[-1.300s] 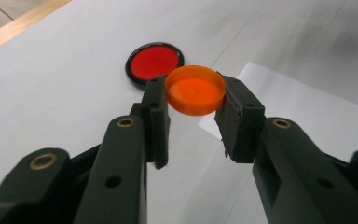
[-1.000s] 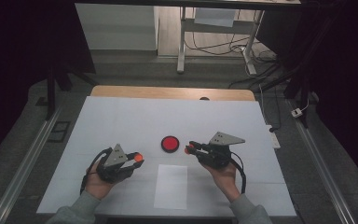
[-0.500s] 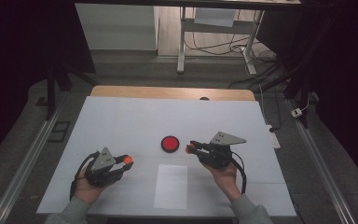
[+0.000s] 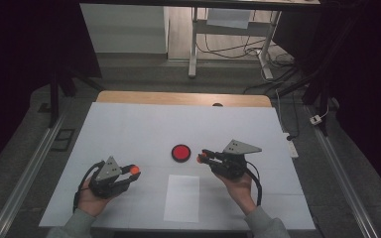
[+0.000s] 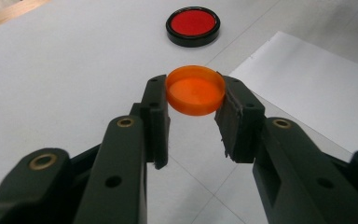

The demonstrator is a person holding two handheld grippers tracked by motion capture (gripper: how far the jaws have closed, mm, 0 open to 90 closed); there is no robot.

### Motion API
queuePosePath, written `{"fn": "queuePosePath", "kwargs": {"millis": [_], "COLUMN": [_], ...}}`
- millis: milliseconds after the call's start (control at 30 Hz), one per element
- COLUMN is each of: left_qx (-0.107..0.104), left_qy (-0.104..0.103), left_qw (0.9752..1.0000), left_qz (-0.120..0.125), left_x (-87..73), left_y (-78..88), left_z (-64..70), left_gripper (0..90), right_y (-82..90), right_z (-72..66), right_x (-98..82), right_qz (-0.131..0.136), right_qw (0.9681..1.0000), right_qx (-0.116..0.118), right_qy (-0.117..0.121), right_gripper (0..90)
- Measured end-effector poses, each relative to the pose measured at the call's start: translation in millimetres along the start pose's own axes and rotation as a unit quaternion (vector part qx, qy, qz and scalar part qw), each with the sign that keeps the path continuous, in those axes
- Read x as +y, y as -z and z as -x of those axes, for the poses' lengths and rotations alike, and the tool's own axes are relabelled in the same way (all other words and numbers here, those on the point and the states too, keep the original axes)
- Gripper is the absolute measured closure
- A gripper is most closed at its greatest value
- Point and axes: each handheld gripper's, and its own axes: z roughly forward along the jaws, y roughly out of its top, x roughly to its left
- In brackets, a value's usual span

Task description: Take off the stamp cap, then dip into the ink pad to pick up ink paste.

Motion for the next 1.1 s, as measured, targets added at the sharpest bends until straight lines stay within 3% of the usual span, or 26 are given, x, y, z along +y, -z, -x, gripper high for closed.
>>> {"fn": "queuePosePath", "kwargs": {"millis": [600, 1100], "left_qx": [-0.003, -0.011], "left_qy": [-0.001, -0.006], "left_qw": [1.0, 0.9999], "left_qz": [-0.002, -0.008], "left_x": [0.5, 1.6], "left_y": [-1.5, -6.2], "left_z": [-0.4, 0.0], "left_gripper": [64.9, 64.9], "right_y": [-3.8, -23.1], "right_z": [-1.4, 9.3], "right_x": [5.1, 7.2], "right_qz": [-0.001, -0.012], "right_qw": [1.0, 0.9999], "right_qx": [0.002, -0.006], "right_qy": [0.005, -0.003], "right_gripper": [72.5, 72.5]}}
